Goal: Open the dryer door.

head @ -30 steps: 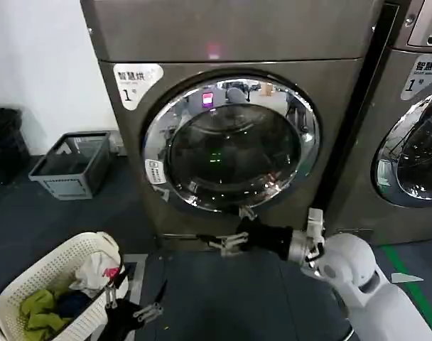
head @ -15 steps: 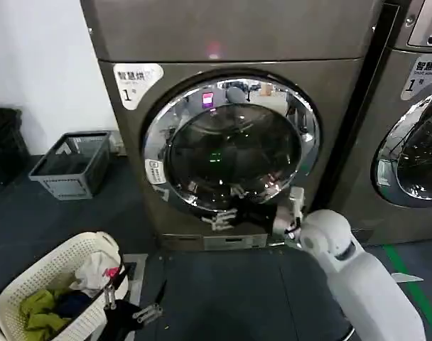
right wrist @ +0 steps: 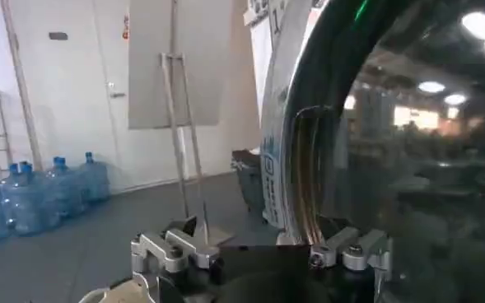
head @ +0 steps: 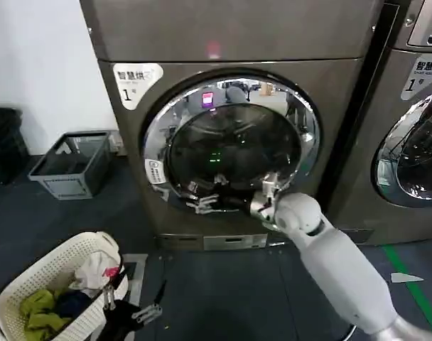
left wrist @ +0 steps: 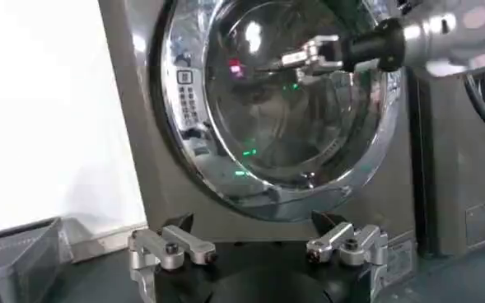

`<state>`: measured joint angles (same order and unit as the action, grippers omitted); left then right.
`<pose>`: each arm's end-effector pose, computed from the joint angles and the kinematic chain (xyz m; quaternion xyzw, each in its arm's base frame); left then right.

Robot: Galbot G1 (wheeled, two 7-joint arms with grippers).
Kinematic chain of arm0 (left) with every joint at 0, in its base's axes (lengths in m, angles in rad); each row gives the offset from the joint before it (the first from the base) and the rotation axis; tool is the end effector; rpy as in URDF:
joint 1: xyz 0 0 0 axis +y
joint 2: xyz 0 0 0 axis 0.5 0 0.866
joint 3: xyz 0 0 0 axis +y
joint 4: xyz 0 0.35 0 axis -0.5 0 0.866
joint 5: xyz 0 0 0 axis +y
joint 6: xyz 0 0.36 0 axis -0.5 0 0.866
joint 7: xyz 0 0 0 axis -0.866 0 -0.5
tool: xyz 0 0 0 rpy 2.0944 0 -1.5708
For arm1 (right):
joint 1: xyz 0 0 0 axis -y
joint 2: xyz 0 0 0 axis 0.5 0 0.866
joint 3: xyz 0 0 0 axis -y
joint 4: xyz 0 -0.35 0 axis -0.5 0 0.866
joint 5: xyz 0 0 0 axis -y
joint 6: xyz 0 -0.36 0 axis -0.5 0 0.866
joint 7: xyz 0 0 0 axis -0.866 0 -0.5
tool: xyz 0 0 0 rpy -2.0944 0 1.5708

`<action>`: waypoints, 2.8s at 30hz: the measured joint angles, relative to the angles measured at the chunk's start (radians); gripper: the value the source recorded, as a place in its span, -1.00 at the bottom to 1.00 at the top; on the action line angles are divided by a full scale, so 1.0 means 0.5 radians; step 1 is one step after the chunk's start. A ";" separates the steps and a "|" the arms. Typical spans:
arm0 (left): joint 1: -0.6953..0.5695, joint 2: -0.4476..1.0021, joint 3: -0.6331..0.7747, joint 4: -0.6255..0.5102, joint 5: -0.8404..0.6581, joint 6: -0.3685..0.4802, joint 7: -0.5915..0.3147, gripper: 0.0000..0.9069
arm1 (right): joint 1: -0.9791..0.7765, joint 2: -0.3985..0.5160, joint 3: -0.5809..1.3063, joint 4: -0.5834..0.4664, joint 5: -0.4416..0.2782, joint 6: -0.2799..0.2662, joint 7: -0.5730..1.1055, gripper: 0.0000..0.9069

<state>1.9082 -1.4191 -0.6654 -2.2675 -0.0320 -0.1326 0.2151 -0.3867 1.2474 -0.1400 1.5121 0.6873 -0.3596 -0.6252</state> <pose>0.0934 0.0566 -0.2801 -0.1143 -0.9896 -0.0856 0.0196 0.4826 0.0919 -0.1597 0.5920 -0.8049 -0.0205 0.0357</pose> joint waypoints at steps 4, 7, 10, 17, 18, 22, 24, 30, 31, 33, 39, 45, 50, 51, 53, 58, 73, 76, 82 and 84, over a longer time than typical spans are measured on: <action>0.006 0.001 -0.003 -0.014 -0.003 0.002 0.000 1.00 | 0.043 0.051 -0.036 -0.064 0.000 0.009 0.015 1.00; 0.004 0.001 -0.005 -0.020 -0.003 0.005 0.000 1.00 | 0.066 0.073 -0.051 -0.103 0.000 0.019 0.035 1.00; 0.002 0.001 -0.008 -0.027 -0.003 0.005 0.002 1.00 | 0.085 0.084 -0.060 -0.133 0.000 0.021 0.043 1.00; 0.001 0.004 -0.012 -0.036 -0.005 0.006 0.002 1.00 | 0.131 0.118 -0.101 -0.201 0.000 0.054 0.044 1.00; 0.001 0.004 -0.012 -0.040 -0.005 0.006 0.002 1.00 | 0.138 0.124 -0.108 -0.211 0.000 0.055 0.044 1.00; 0.001 0.005 -0.010 -0.055 -0.005 0.011 0.003 1.00 | 0.172 0.155 -0.136 -0.259 -0.001 0.062 0.050 1.00; 0.001 0.005 -0.009 -0.065 -0.005 0.013 0.003 1.00 | 0.188 0.171 -0.149 -0.285 -0.004 0.063 0.053 1.00; 0.000 0.006 -0.010 -0.097 -0.009 0.022 0.002 1.00 | 0.206 0.201 -0.171 -0.339 -0.010 0.065 0.054 1.00; -0.002 0.006 -0.012 -0.101 -0.009 0.023 0.002 1.00 | 0.208 0.205 -0.173 -0.345 -0.011 0.066 0.055 1.00; -0.004 0.006 -0.015 -0.107 -0.010 0.024 0.002 1.00 | 0.212 0.212 -0.179 -0.354 -0.011 0.067 0.055 1.00; -0.013 0.012 -0.040 -0.114 -0.022 0.025 0.002 1.00 | 0.229 0.239 -0.195 -0.381 -0.012 0.067 0.055 1.00; -0.043 0.039 -0.090 -0.124 -0.090 0.049 0.007 1.00 | 0.238 0.256 -0.215 -0.404 -0.015 0.067 0.054 1.00; -0.073 0.069 -0.156 -0.126 -0.172 0.070 0.030 1.00 | 0.261 0.270 -0.245 -0.419 -0.012 0.064 0.034 1.00; -0.075 0.070 -0.163 -0.126 -0.181 0.073 0.033 1.00 | 0.266 0.274 -0.253 -0.422 -0.011 0.064 0.029 1.00; -0.089 0.081 -0.191 -0.123 -0.218 0.082 0.038 1.00 | 0.273 0.277 -0.264 -0.425 -0.011 0.060 0.017 1.00; -0.133 0.109 -0.268 -0.101 -0.358 0.125 0.051 1.00 | 0.276 0.264 -0.292 -0.398 -0.005 0.039 -0.022 1.00; -0.369 0.251 -0.537 0.035 -0.571 0.253 0.082 1.00 | 0.301 0.096 -0.410 -0.176 0.228 -0.071 -0.153 1.00; -0.400 0.274 -0.560 0.068 -0.580 0.253 0.081 1.00 | 0.313 0.043 -0.441 -0.138 0.265 -0.009 -0.243 1.00; -0.457 0.340 -0.593 0.133 -0.599 0.249 0.081 1.00 | 0.310 -0.077 -0.506 -0.071 0.365 0.130 -0.408 1.00; -0.473 0.361 -0.606 0.155 -0.614 0.248 0.080 1.00 | 0.302 -0.122 -0.520 -0.036 0.397 0.140 -0.442 1.00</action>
<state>1.6720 -1.2384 -0.9686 -2.1901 -0.3392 -0.0086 0.2550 -0.2356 1.1862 -0.4001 1.4940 0.8859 -0.2897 -0.8460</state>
